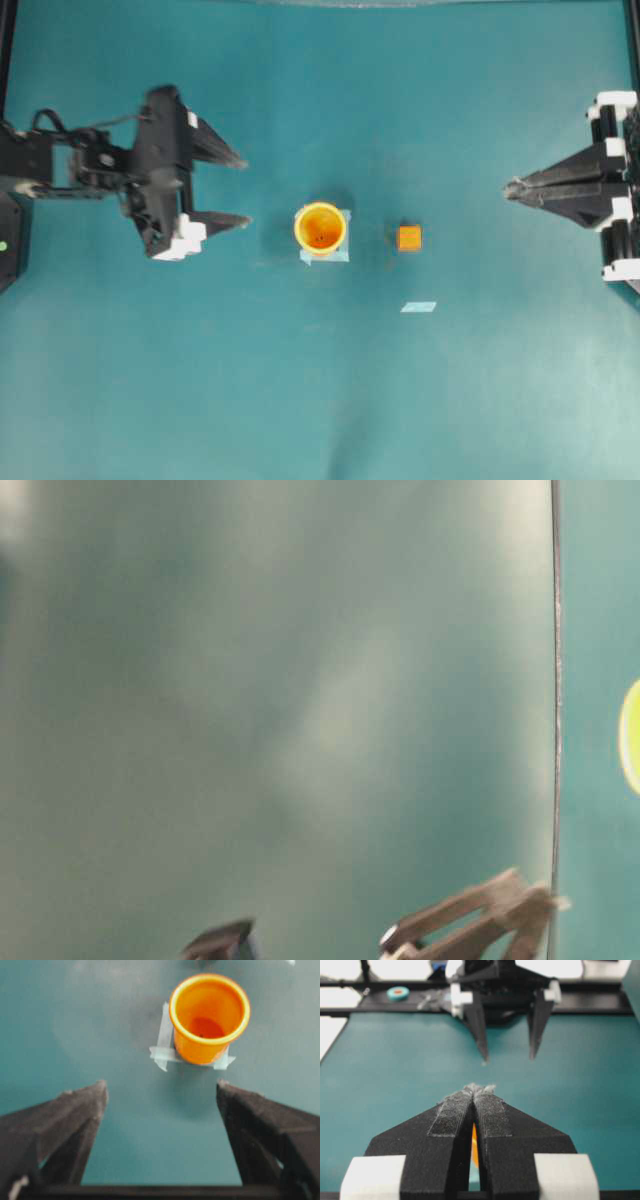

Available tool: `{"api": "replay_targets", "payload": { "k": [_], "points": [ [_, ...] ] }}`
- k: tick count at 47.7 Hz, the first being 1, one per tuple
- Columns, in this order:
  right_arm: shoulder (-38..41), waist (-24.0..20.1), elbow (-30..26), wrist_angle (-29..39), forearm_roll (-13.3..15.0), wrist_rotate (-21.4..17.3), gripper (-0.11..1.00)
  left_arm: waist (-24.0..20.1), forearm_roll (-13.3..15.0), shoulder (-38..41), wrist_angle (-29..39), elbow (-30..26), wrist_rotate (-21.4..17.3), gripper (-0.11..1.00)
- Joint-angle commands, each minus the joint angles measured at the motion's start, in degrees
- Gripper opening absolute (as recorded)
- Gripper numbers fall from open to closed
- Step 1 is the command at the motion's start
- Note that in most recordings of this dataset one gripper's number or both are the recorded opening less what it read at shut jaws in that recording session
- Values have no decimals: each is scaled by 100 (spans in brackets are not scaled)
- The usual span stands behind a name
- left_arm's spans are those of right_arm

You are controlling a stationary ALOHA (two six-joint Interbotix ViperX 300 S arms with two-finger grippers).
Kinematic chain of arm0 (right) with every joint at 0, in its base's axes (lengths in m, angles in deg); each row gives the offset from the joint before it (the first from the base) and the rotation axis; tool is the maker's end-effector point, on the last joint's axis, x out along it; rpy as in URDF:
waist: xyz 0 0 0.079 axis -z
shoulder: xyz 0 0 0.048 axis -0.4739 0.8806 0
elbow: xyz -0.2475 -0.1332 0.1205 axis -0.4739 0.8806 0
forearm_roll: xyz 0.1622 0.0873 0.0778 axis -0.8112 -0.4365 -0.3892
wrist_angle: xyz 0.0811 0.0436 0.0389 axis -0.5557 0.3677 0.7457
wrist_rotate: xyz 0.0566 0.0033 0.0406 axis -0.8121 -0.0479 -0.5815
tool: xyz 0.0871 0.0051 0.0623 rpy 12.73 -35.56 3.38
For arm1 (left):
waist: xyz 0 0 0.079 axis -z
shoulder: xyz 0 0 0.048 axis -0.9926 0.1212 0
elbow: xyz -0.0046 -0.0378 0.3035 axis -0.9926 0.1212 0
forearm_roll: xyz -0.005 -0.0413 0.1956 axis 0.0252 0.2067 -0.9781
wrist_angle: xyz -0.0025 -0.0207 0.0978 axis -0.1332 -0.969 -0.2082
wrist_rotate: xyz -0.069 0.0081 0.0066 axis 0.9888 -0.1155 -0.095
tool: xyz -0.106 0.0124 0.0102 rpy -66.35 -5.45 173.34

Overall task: Move the cup toward the block with left arm.
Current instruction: 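Reach the left gripper toward the orange cup and open around it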

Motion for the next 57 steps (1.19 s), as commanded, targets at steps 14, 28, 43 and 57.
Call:
{"api": "replay_targets", "payload": {
  "k": [14,28,43,57],
  "points": [
    [0,-9,-141,18,9,18,0,176,-9,773,-26,-527,141,85],
    [0,-9,-149,9,9,18,0,431,-9,1582,-193,-905,281,85],
    [9,-9,-149,-18,18,18,0,492,-18,1986,-536,-1195,272,84],
    [9,-9,-149,-35,9,9,0,387,-18,2558,-1037,-1397,272,84]
  ]
}}
